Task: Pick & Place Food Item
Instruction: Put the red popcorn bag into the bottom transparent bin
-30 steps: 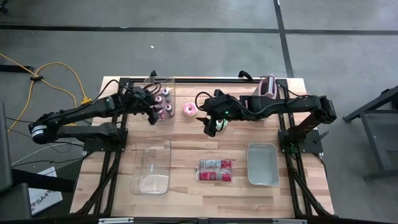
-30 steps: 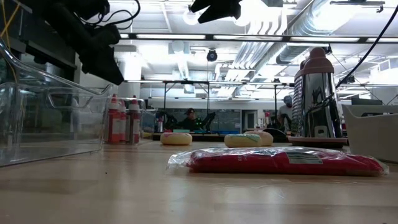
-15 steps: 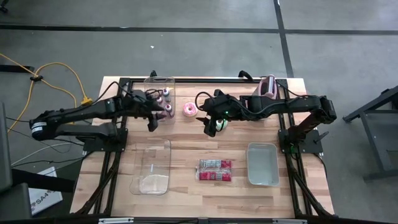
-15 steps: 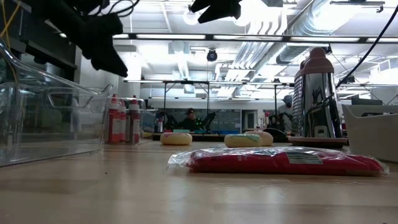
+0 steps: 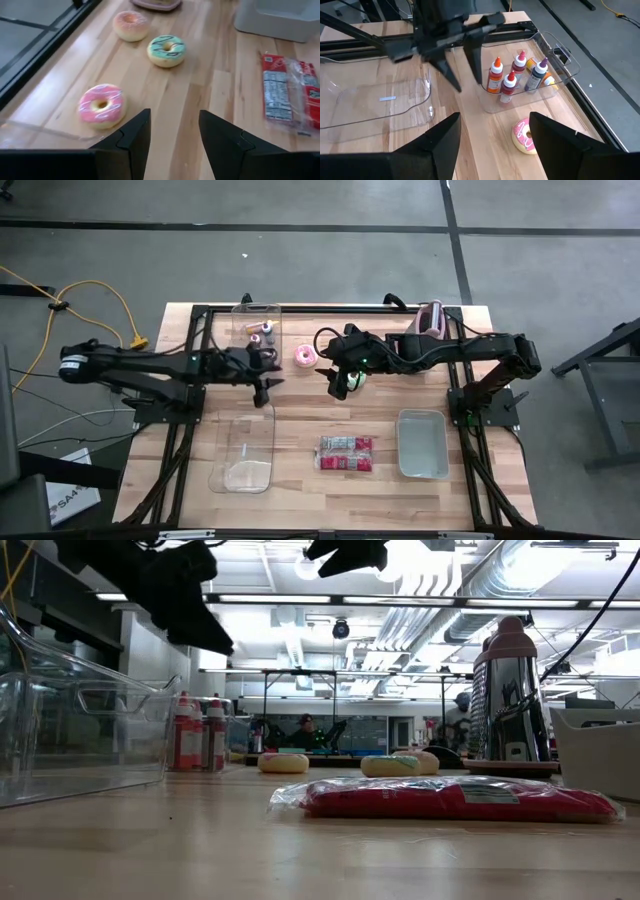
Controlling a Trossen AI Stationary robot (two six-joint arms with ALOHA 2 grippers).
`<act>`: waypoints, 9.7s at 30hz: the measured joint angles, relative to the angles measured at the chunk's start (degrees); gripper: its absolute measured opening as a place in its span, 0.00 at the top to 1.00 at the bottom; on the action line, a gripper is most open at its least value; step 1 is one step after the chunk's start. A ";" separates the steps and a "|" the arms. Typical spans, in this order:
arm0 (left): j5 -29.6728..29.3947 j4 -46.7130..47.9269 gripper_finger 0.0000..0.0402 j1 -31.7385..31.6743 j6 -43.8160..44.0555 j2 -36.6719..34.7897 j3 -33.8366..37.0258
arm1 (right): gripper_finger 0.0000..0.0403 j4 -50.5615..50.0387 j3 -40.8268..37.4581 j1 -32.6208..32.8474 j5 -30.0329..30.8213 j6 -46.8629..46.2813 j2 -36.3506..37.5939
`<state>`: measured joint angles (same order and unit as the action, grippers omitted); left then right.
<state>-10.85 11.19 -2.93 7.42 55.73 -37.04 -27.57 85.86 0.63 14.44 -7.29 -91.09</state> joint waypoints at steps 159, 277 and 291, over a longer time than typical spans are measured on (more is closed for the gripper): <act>-0.52 -8.71 0.60 2.13 -0.13 6.27 0.04 | 0.44 -29.82 -0.81 -0.62 -28.06 -17.10 -16.12; 8.20 -26.46 0.60 7.00 14.73 18.86 -0.50 | 0.44 1.40 -26.80 31.64 3.61 -34.53 -8.92; 12.79 -17.64 0.60 7.69 24.99 28.76 -7.45 | 0.44 1.70 -26.80 31.64 3.45 -34.53 -8.92</act>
<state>1.93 -6.45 4.76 32.41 84.49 -44.49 -25.87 59.07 32.27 17.89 -41.82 -100.01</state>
